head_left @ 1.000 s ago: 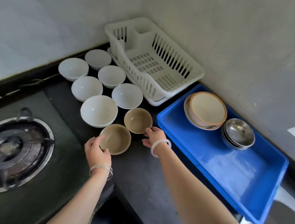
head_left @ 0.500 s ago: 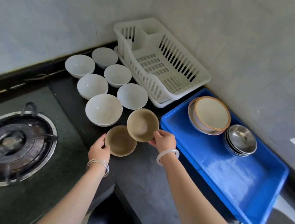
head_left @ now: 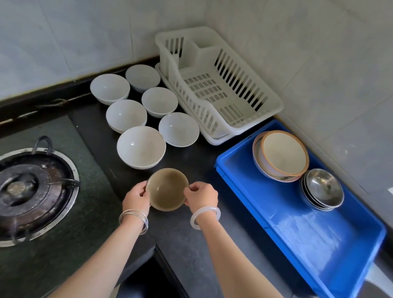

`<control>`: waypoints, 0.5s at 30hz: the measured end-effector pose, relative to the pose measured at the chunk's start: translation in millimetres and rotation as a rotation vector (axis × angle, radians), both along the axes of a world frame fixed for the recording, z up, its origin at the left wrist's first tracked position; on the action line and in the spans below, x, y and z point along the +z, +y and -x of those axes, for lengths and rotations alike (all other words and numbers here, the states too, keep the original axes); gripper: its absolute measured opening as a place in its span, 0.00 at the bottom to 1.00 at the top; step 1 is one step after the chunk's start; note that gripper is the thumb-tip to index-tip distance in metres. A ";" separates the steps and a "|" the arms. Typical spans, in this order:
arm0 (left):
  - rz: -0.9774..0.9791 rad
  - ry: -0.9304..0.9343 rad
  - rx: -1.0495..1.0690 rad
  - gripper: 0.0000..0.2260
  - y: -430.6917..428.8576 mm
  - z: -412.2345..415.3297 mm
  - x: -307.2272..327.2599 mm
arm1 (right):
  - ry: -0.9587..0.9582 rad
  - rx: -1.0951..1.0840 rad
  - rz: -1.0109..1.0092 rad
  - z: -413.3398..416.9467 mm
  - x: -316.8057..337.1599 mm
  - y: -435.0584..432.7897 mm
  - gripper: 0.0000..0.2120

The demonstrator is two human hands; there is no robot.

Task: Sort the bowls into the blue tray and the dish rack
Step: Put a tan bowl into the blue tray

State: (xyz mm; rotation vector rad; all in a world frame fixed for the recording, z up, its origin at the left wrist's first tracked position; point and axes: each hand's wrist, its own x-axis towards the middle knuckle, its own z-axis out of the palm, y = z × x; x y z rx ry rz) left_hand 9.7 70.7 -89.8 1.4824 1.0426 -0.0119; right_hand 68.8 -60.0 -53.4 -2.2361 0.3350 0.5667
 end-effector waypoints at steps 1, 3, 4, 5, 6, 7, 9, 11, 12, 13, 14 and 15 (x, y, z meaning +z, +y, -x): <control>0.002 0.007 0.003 0.16 0.3 -0.3 -0.8 | -0.003 0.002 0.019 0.2 -2.3 -0.2 0.04; 0.028 0.002 0.024 0.16 0.7 -1.4 -1.3 | -0.008 -0.007 0.041 -0.5 -6.7 -2.2 0.02; 0.041 0.000 0.031 0.16 0.8 -2.3 -1.4 | 0.011 -0.022 0.025 -2.1 -9.4 -4.2 0.05; 0.048 0.001 0.032 0.16 0.7 -3.0 -1.4 | 0.057 -0.049 -0.023 -4.1 -11.8 -6.3 0.08; 0.053 0.002 0.034 0.16 0.5 -4.0 -1.2 | 0.124 -0.076 -0.093 -6.0 -13.3 -8.1 0.11; 0.056 0.006 0.036 0.16 0.5 -4.8 -0.4 | 0.204 -0.089 -0.173 -7.2 -13.4 -9.1 0.13; 0.067 0.010 0.035 0.17 0.0 -6.0 1.5 | 0.343 -0.088 -0.315 -7.6 -12.5 -9.7 0.15; 0.061 0.008 0.018 0.16 -1.0 -6.7 3.7 | 0.384 -0.099 -0.389 -7.2 -12.1 -10.9 0.16; 0.058 0.003 0.009 0.16 -1.9 -7.4 5.9 | 0.372 -0.103 -0.394 -7.2 -12.5 -12.4 0.16; 0.067 -0.010 0.007 0.16 -3.2 -8.6 9.3 | 0.345 -0.105 -0.387 -7.1 -12.6 -14.7 0.16; 0.086 -0.026 0.010 0.15 -5.1 -10.8 13.6 | 0.310 -0.110 -0.378 -7.3 -12.0 -17.9 0.16; 0.108 -0.042 0.013 0.15 -7.7 -13.8 18.8 | 0.269 -0.116 -0.370 -7.7 -10.3 -22.0 0.15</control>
